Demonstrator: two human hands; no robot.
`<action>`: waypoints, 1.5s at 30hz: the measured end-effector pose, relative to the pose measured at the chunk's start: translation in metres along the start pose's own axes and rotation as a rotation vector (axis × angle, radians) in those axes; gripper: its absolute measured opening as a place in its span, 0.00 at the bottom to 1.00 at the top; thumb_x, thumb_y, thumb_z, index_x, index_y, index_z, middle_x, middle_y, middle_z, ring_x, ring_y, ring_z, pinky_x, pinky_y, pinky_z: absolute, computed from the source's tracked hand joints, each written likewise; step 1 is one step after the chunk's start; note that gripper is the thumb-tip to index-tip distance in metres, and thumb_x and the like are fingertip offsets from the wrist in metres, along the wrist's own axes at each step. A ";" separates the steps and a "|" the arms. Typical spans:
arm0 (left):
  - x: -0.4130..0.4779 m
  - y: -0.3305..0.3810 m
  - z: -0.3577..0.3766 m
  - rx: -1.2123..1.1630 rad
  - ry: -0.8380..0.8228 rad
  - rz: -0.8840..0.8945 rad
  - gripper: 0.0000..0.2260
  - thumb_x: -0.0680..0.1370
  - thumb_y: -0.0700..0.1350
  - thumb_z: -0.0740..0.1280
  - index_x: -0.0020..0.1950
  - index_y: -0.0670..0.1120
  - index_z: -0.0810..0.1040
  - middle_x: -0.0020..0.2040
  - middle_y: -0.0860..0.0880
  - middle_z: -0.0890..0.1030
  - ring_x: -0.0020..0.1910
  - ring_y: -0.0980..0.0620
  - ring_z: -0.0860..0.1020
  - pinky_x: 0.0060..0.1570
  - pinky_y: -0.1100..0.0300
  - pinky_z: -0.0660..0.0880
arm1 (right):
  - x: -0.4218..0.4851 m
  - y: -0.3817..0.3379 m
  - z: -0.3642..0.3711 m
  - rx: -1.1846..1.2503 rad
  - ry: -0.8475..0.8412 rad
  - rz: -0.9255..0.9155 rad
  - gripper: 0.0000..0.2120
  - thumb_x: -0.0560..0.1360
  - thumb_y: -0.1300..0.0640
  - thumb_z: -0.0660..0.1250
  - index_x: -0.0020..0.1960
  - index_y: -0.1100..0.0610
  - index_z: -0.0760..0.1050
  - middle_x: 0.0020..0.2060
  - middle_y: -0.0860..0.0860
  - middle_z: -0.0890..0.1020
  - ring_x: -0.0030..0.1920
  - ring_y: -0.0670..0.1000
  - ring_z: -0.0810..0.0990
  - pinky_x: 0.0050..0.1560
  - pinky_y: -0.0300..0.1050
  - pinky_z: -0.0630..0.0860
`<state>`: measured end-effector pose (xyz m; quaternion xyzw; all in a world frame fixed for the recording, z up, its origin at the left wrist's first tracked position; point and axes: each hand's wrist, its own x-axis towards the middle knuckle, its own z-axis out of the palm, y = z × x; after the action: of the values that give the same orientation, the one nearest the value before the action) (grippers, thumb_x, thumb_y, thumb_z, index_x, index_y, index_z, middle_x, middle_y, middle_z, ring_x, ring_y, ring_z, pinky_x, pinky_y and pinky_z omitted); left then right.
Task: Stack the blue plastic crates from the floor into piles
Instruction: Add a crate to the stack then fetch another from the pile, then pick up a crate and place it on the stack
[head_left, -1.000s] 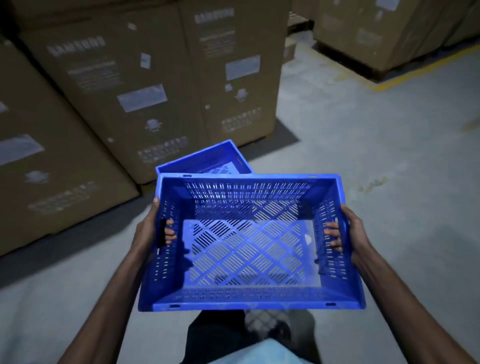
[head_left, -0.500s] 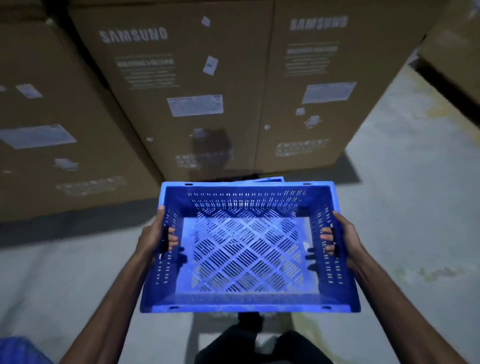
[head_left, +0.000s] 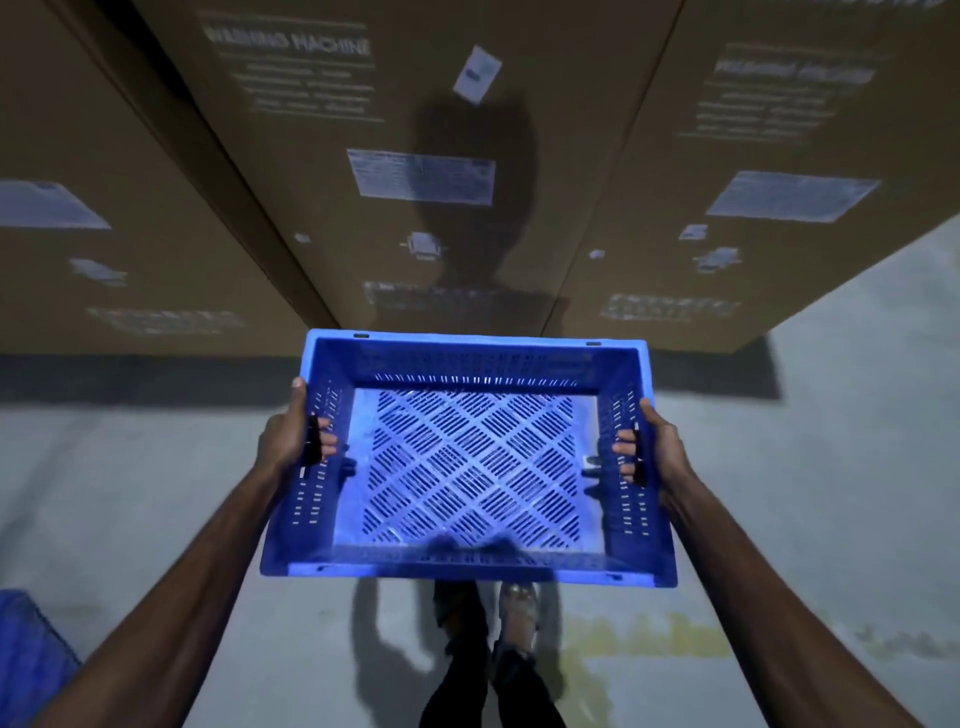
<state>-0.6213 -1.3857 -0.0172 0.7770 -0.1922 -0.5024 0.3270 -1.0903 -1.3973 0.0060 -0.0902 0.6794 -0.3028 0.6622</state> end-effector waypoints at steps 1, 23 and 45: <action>0.009 -0.001 0.006 0.010 0.011 0.008 0.45 0.64 0.83 0.60 0.45 0.40 0.81 0.36 0.39 0.84 0.31 0.41 0.82 0.45 0.46 0.82 | 0.013 -0.002 0.000 -0.012 0.008 0.003 0.25 0.78 0.34 0.60 0.39 0.56 0.67 0.29 0.51 0.67 0.22 0.48 0.63 0.21 0.37 0.59; 0.073 0.030 0.048 0.276 0.270 0.010 0.43 0.75 0.76 0.56 0.51 0.34 0.81 0.45 0.37 0.86 0.46 0.45 0.86 0.50 0.55 0.77 | 0.101 -0.029 0.006 -0.036 0.077 -0.119 0.28 0.66 0.34 0.75 0.44 0.58 0.75 0.31 0.55 0.75 0.28 0.51 0.73 0.28 0.41 0.72; -0.161 -0.091 0.066 0.510 -0.322 0.227 0.10 0.78 0.51 0.71 0.39 0.48 0.83 0.39 0.50 0.85 0.45 0.47 0.84 0.54 0.51 0.80 | -0.098 0.085 0.005 -0.735 0.339 -0.560 0.06 0.75 0.51 0.71 0.46 0.53 0.83 0.38 0.47 0.85 0.43 0.48 0.82 0.47 0.40 0.71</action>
<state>-0.7518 -1.2408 0.0060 0.7182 -0.4464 -0.5148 0.1409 -1.0515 -1.2792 0.0434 -0.4466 0.7892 -0.2200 0.3596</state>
